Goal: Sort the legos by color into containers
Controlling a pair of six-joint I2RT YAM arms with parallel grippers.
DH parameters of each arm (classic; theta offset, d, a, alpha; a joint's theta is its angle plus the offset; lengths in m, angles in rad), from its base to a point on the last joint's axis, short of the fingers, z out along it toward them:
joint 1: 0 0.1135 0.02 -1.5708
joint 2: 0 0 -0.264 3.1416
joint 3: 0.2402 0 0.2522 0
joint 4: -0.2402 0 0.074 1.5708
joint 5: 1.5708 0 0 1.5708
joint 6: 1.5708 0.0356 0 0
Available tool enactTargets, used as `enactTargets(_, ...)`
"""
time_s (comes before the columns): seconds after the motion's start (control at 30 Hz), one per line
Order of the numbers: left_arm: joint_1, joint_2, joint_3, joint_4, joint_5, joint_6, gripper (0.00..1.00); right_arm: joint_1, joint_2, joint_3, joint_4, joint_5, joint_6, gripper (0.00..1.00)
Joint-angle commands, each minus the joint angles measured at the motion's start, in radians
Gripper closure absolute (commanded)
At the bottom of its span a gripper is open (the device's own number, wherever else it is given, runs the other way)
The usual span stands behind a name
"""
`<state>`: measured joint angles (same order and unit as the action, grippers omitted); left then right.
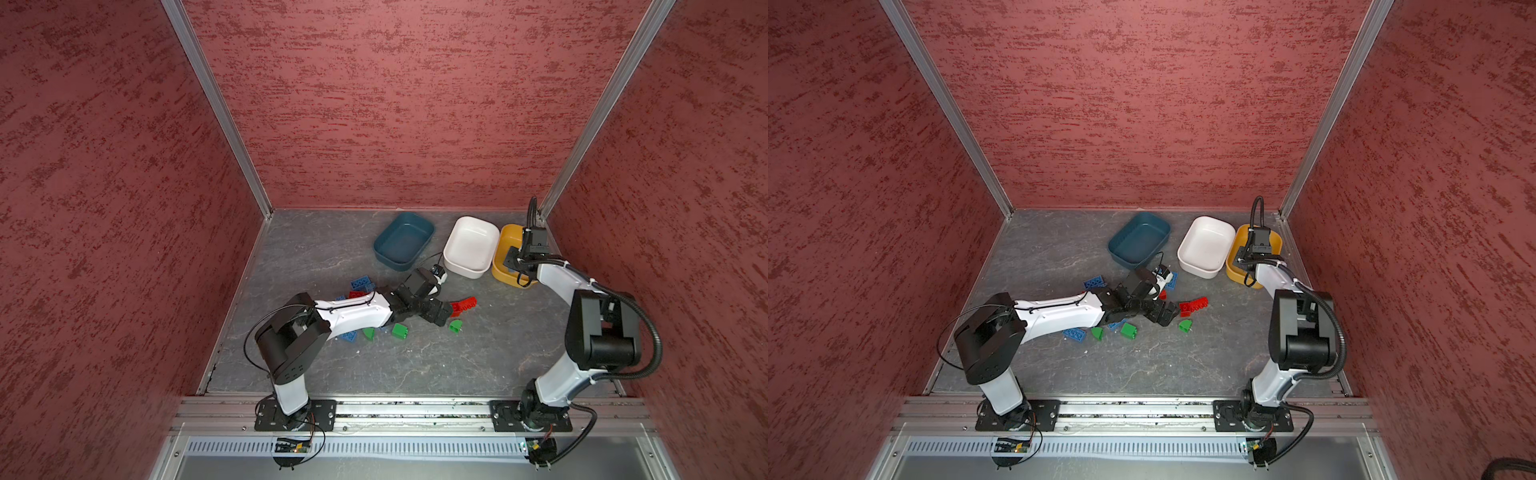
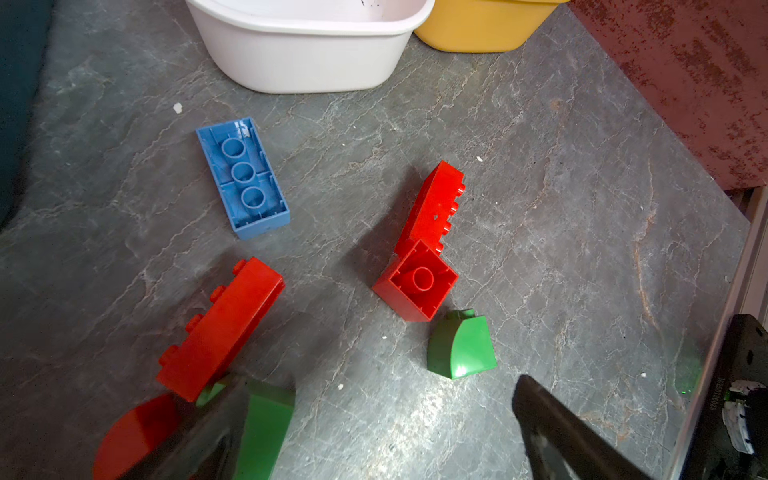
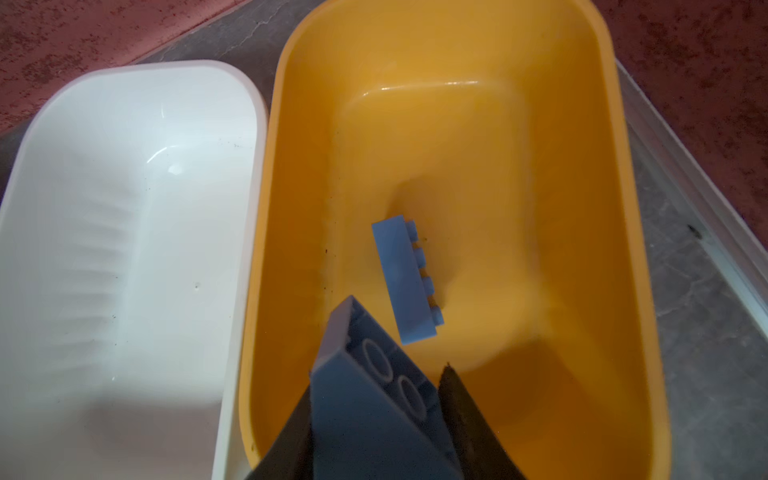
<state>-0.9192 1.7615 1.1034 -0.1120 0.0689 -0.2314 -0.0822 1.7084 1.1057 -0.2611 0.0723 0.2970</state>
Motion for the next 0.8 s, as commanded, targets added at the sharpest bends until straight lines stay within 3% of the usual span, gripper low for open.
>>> enactTargets(0.0,0.006,-0.005,0.017,0.002,-0.017,-0.012,0.01,-0.003,0.022,0.055,-0.013,-0.036,-0.034,0.52)
enactTargets(0.13,0.02,-0.01,0.006,0.021,-0.028,-0.039,0.01,0.004,-0.008,0.059,-0.066,-0.08,-0.006,0.4)
enactTargets(0.33,0.054,-0.027,-0.028,0.068,-0.04,-0.102,0.01,0.05,-0.159,-0.044,-0.161,-0.193,0.049,0.35)
enactTargets(0.5,0.07,-0.019,-0.037,0.086,-0.03,-0.118,0.01,0.14,-0.28,-0.204,-0.172,-0.298,0.208,0.33)
enactTargets(0.77,0.073,0.001,-0.028,0.094,-0.017,-0.129,0.01,0.31,-0.283,-0.332,-0.091,-0.068,0.46,0.26)
